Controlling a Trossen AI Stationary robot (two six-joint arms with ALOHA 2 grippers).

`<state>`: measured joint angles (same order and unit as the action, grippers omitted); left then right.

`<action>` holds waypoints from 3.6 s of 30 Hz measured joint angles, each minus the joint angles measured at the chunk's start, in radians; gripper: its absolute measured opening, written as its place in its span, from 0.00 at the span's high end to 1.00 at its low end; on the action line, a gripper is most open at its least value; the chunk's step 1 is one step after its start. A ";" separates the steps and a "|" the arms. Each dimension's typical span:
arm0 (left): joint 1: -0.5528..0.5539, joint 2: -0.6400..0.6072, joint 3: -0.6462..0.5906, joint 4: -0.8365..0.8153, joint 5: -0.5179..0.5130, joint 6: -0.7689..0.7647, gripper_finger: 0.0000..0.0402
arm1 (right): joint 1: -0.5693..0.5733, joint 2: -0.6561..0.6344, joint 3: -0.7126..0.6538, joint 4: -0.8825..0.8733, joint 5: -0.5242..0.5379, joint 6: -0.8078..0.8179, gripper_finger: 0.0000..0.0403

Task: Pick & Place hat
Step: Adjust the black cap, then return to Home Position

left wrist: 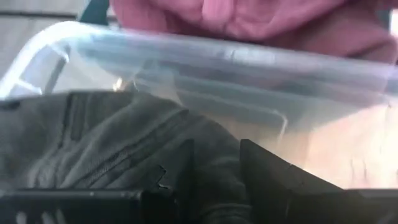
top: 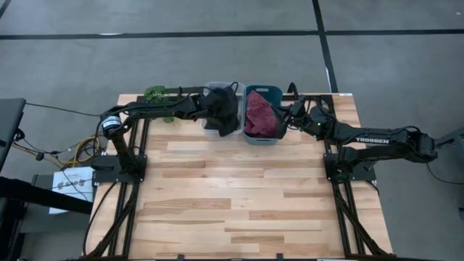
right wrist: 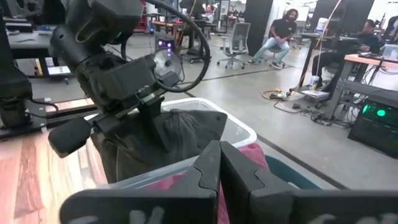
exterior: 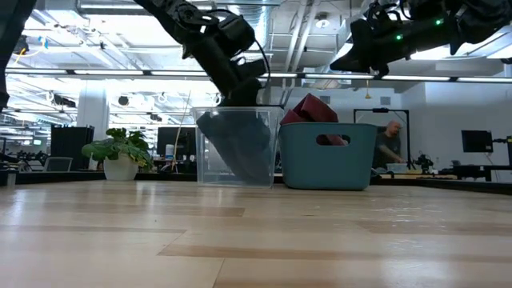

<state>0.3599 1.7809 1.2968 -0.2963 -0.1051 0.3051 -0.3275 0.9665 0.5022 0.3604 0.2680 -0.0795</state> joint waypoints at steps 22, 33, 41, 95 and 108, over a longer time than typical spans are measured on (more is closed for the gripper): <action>-0.062 -0.085 0.000 -0.184 -0.142 -0.175 0.68 | 0.003 0.000 0.000 -0.037 -0.003 0.000 1.00; -0.070 -0.283 -0.001 -0.176 -0.142 -0.153 0.68 | 0.024 -0.026 0.000 -0.031 -0.008 0.000 1.00; -0.130 -0.506 -0.110 -0.147 -0.061 -0.169 0.68 | 0.104 -0.159 0.000 -0.132 -0.145 -0.034 1.00; -0.235 -1.361 -1.292 0.547 0.192 -0.423 0.68 | 0.372 -0.961 -0.482 -0.369 -0.203 0.037 1.00; -0.235 -1.360 -1.291 0.548 0.192 -0.423 0.68 | 0.373 -0.949 -0.490 -0.358 -0.251 0.067 1.00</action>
<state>0.1246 0.4206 0.0055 0.2512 0.0872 -0.1177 0.0456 0.0177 0.0124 0.0021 0.0170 -0.0125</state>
